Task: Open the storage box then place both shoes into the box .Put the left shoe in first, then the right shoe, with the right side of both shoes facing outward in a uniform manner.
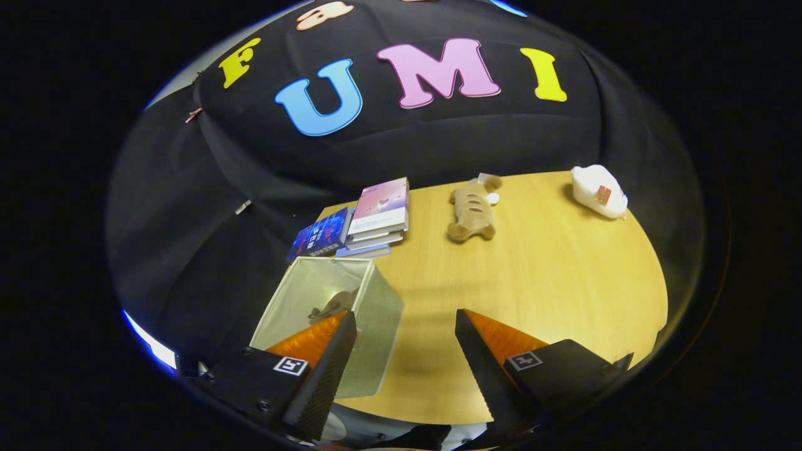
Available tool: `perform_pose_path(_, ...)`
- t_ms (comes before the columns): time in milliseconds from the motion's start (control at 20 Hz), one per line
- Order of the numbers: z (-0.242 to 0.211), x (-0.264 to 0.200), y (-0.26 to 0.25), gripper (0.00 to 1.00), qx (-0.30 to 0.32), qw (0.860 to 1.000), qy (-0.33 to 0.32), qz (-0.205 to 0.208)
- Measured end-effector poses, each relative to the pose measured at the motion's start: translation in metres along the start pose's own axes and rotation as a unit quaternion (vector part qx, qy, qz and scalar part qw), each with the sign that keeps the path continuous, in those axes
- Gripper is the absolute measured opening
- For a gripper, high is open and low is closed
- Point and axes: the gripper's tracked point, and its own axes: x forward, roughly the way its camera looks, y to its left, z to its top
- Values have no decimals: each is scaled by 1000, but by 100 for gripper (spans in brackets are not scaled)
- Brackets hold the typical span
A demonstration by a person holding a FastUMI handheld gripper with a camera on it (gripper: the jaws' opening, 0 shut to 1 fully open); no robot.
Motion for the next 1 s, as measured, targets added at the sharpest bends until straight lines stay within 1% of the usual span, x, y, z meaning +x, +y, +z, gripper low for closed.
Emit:
perform_pose_path(50,10,-1,-11,99,-10,1000,-18,-4)
perform_pose_path(150,30,-17,-33,99,-33,998,-60,-15)
perform_pose_path(250,52,-34,-48,98,-56,992,-107,-21)
perform_pose_path(350,74,-53,-63,99,-71,984,-161,-23)
perform_pose_path(500,106,-87,-91,98,-84,967,-239,-36)
perform_pose_path(650,110,-102,-103,98,-101,958,-268,-30)
perform_pose_path(750,110,-112,-106,98,-129,950,-285,-26)
perform_pose_path(900,111,-130,-118,98,-161,933,-317,-54)
perform_pose_path(1000,106,-134,-118,98,-149,932,-325,-57)
